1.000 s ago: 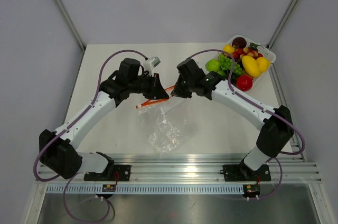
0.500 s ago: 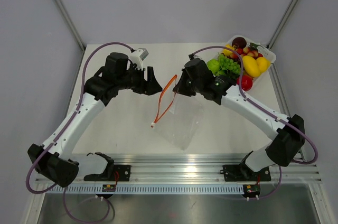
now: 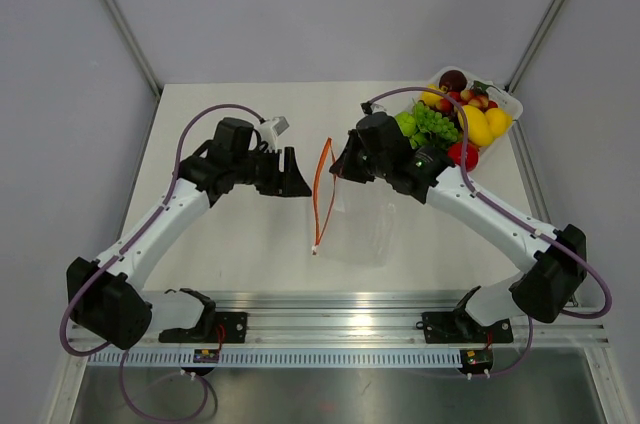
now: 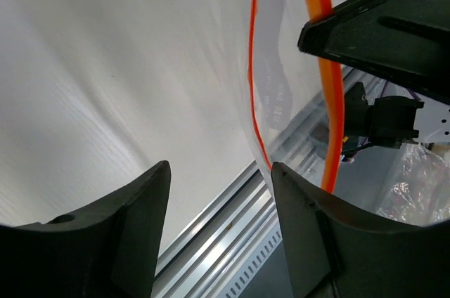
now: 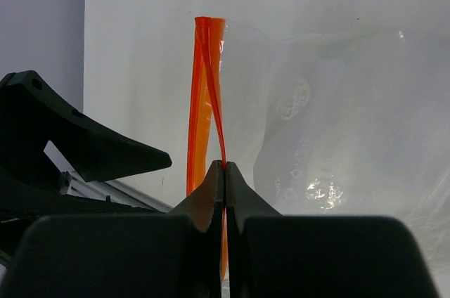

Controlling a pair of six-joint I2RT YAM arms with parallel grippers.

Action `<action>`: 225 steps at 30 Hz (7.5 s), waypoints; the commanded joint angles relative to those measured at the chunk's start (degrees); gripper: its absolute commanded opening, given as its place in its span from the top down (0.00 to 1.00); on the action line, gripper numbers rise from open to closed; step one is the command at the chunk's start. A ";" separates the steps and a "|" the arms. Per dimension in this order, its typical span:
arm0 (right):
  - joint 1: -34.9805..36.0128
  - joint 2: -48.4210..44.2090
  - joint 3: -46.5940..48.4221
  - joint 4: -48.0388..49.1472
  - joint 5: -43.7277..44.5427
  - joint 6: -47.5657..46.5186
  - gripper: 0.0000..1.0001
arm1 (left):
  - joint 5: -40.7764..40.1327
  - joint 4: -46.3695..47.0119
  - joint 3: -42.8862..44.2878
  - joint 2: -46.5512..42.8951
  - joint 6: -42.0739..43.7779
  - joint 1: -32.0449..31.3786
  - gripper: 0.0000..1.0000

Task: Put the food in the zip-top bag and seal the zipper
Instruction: Open the zipper of the food storage bag, then pick up the fake fruit from the bin, then place the fake fruit in the zipper food storage bag.

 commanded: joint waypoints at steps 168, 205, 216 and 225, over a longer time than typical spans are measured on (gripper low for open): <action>-23.86 -10.17 -7.16 -4.08 -18.78 -18.59 0.48 | -19.57 -10.56 50.51 36.49 -7.62 -19.66 1.00; -20.09 -3.93 -7.34 -7.68 -21.15 -22.19 0.44 | -15.62 -8.72 50.25 37.29 -7.80 -18.87 1.00; -19.82 -5.33 -6.19 -7.69 -21.85 -22.63 0.44 | -15.79 -8.54 47.79 37.11 -7.27 -18.25 1.00; -19.91 -6.12 -7.51 -6.02 -23.09 -21.75 0.44 | -15.27 -8.37 46.74 37.11 -7.00 -18.16 1.00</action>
